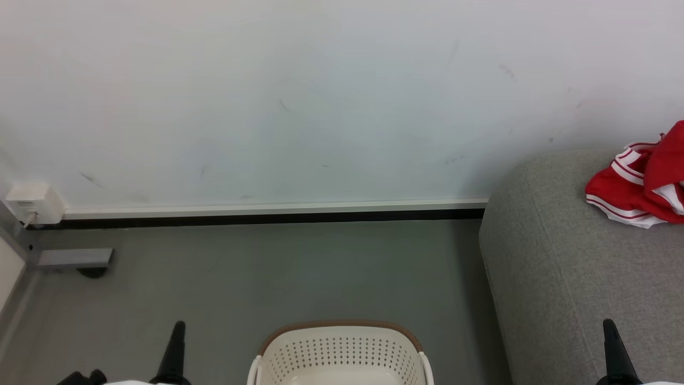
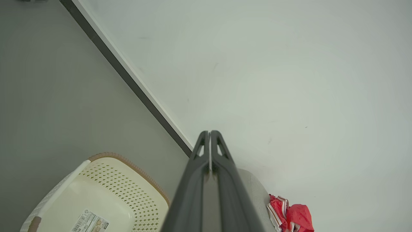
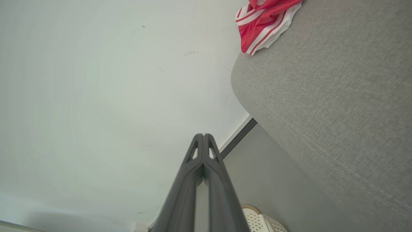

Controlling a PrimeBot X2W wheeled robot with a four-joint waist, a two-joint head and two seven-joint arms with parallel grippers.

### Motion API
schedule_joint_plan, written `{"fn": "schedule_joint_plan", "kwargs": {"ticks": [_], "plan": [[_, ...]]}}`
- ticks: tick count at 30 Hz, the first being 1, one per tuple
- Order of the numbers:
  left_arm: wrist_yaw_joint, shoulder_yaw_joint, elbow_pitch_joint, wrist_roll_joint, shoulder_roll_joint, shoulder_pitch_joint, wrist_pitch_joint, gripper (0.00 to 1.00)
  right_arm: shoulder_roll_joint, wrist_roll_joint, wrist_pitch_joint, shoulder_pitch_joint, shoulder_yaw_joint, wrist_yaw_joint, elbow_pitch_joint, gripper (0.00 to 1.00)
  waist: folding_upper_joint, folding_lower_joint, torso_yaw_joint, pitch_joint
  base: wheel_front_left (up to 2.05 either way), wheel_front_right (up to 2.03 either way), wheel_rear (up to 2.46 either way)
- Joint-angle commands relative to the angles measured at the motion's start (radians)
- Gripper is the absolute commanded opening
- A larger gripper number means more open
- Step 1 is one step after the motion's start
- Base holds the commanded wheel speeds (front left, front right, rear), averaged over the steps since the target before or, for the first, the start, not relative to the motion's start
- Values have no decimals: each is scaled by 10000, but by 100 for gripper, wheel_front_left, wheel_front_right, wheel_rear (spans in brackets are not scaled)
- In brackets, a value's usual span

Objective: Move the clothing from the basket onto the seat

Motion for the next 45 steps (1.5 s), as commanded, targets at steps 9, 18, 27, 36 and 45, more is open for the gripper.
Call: {"fn": "schedule_joint_plan", "kwargs": {"ticks": [9,18,27,36,45], "plan": [[-96,153,-225,-1089,30,-289,280,0,-109,1112,271,-315,-100,-13,-159,0,0,-1,-39,23,0,0,0],[-134,250,-310,-1922,16,-382,516,0,-115,1963,509,-457,-141,-15,-186,0,0,-1,-77,46,0,0,0],[-159,330,-390,-2692,3,-444,714,0,-118,2777,714,-555,-184,-17,-215,0,0,-1,-116,69,0,0,0],[-176,419,-465,-3426,-8,-530,914,0,-120,3529,913,-678,-225,-19,-252,0,0,-1,-154,91,0,0,0],[-212,501,-519,-4113,-20,-591,1099,0,-121,4210,1094,-781,-263,-20,-277,0,0,-1,-193,114,0,0,0]]}}
